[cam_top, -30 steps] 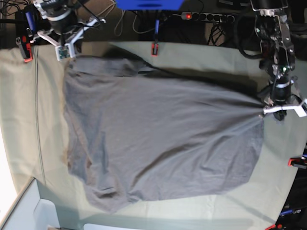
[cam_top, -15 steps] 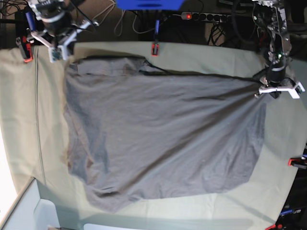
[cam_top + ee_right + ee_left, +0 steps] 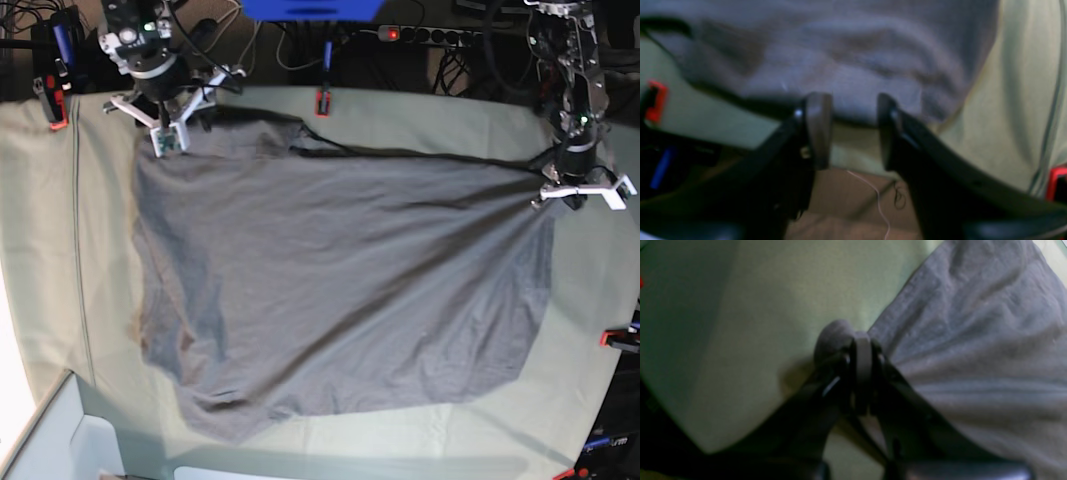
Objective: Layout the t-shirt on the table in an organized manner, then fold the t-shirt properly
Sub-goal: 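Grasp the shirt's collar-side corner with the right gripper, then regrasp the shirt edge with the left gripper near its corner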
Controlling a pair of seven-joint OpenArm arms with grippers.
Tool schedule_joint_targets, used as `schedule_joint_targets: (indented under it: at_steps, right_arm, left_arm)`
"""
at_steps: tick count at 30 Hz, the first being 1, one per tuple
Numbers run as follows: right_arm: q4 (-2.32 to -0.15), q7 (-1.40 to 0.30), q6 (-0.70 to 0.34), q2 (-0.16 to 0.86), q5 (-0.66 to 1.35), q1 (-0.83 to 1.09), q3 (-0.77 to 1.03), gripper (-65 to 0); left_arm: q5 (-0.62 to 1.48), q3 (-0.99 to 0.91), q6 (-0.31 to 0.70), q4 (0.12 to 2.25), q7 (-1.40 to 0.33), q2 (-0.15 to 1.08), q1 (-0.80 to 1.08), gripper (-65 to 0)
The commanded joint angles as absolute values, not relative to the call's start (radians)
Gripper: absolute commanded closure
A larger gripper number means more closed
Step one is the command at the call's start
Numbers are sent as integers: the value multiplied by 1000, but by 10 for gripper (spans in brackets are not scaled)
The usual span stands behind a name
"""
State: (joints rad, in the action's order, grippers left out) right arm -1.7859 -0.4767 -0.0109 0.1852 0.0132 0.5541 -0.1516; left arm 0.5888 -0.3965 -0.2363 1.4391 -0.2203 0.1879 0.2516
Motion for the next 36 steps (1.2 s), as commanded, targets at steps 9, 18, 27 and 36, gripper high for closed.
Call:
schedule_joint_targets:
  at_steps: [9, 18, 27, 36]
  right_arm:
    - [-1704, -455, -5, 191, 12, 506, -147, -332]
    - [-1655, -452, -5, 197, 12, 492, -147, -281]
    - [-1669, -446, -5, 197, 12, 527, -81, 0]
    - [-1833, -433, -7, 200, 10, 631, 18, 0]
  left_arm:
    - [582, -401, -237, 1455, -196, 196, 246, -1]
    - [582, -401, -237, 1455, -196, 196, 251, -1]
    - [582, -401, -237, 1455, -196, 196, 246, -1]
    - [582, -401, -237, 1455, -197, 196, 223, -4]
